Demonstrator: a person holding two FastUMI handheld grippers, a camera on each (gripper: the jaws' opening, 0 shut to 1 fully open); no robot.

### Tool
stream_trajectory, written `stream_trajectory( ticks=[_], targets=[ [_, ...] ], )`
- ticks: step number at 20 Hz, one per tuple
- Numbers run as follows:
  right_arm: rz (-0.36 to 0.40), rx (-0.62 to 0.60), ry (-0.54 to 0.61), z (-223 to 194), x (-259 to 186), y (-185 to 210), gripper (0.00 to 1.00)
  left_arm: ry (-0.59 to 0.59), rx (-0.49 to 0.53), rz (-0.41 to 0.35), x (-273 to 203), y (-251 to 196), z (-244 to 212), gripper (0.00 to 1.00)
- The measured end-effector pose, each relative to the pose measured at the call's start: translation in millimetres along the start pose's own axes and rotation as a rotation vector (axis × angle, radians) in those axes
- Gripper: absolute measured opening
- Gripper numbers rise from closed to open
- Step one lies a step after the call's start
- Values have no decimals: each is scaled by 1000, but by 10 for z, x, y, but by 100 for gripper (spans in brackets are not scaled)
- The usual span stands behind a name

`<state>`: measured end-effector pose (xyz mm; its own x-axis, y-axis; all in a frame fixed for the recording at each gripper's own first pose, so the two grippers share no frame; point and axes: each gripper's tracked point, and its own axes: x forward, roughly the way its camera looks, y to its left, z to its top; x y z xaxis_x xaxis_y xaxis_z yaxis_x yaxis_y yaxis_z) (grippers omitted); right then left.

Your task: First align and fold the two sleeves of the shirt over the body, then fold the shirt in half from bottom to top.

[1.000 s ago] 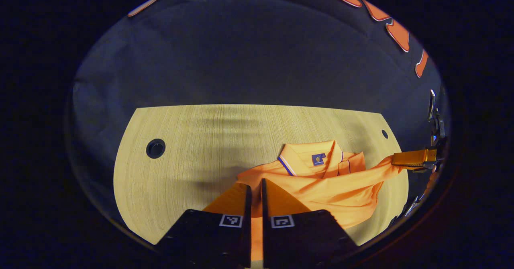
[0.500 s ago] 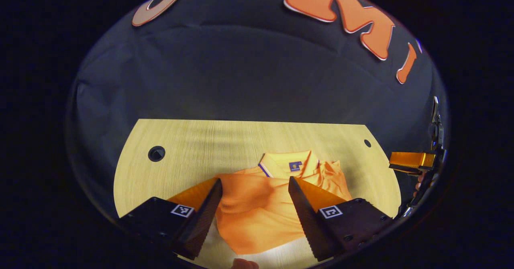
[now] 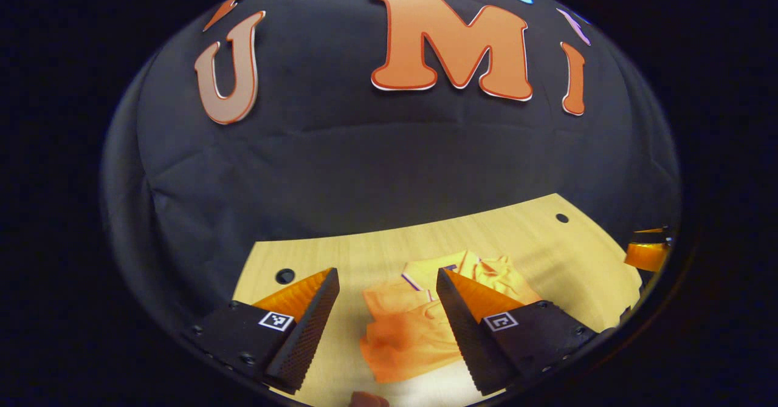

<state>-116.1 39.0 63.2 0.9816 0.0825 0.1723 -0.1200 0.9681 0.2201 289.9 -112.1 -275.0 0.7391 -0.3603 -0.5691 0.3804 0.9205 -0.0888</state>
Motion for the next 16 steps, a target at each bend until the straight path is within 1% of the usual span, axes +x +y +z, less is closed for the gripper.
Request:
stream_trajectory(
  ticks=[2,3,6,8,10,12,14,16],
  targets=[
    [-2,-25,-69,81,-243,-28,99,-79,-48,-28,-295,-143,205,99],
    [-6,-41,-104,131,-377,-38,99,-128,-60,-30,-477,-147,316,99],
    [-19,-87,-215,276,-769,-50,98,-311,-77,-40,-1016,-169,693,98],
    [-25,-124,-269,356,-1013,-49,98,-426,-81,-39,-1370,-161,906,98],
    [-16,-153,-327,417,-1232,-5,98,-494,-75,-39,-1662,-174,914,98],
    [0,-187,-398,452,-1447,94,98,-537,-78,-20,-1909,-204,893,97],
    [9,-232,-465,429,-1637,176,98,-569,-107,0,-2170,-248,863,96],
    [31,-280,-520,383,-1832,290,98,-598,-123,-9,-2476,-407,719,98]
  ],
)
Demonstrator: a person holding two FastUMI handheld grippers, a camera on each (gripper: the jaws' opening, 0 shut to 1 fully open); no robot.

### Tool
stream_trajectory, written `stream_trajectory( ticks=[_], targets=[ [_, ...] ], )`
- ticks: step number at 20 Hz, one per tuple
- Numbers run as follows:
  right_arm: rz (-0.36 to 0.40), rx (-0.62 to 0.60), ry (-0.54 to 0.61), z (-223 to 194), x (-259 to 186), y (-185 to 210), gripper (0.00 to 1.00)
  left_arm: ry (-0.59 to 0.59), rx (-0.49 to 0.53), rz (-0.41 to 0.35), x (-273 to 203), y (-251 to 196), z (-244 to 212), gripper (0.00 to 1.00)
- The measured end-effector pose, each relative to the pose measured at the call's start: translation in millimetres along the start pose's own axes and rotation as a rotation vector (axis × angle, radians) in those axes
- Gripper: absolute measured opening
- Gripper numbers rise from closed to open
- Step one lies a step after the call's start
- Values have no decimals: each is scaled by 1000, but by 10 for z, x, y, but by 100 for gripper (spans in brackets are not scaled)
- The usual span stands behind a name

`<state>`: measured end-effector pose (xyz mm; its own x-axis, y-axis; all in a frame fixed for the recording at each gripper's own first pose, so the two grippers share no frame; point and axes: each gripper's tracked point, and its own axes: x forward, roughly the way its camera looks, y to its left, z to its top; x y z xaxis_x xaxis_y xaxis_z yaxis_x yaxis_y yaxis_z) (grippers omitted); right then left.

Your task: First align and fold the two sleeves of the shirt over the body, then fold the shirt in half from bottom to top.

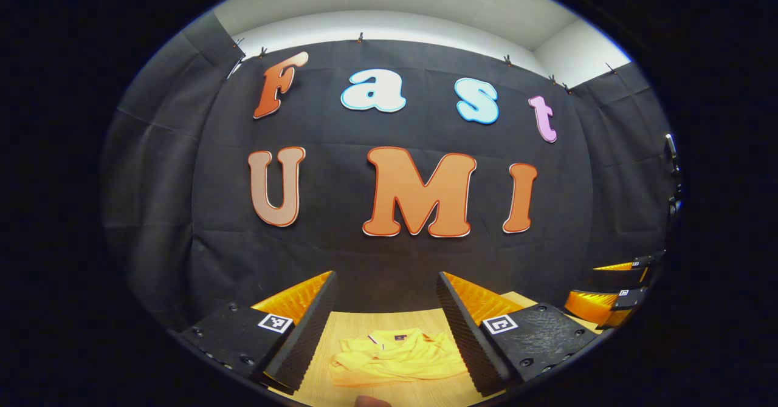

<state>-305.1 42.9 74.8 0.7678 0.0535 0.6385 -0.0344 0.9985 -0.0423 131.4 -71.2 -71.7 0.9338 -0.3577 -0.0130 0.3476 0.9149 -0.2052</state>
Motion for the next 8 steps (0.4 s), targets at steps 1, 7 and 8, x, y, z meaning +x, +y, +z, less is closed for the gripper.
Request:
stream_trajectory(
  ticks=[1,7,8],
  targets=[
    [9,-24,-16,11,-73,51,98,-2,0,8,-151,-52,-24,96],
    [63,-46,-41,-110,-385,284,99,-77,16,21,-870,-352,-87,95],
    [67,-37,-45,-112,-418,279,99,-74,27,13,-951,-411,-120,95]
  ],
)
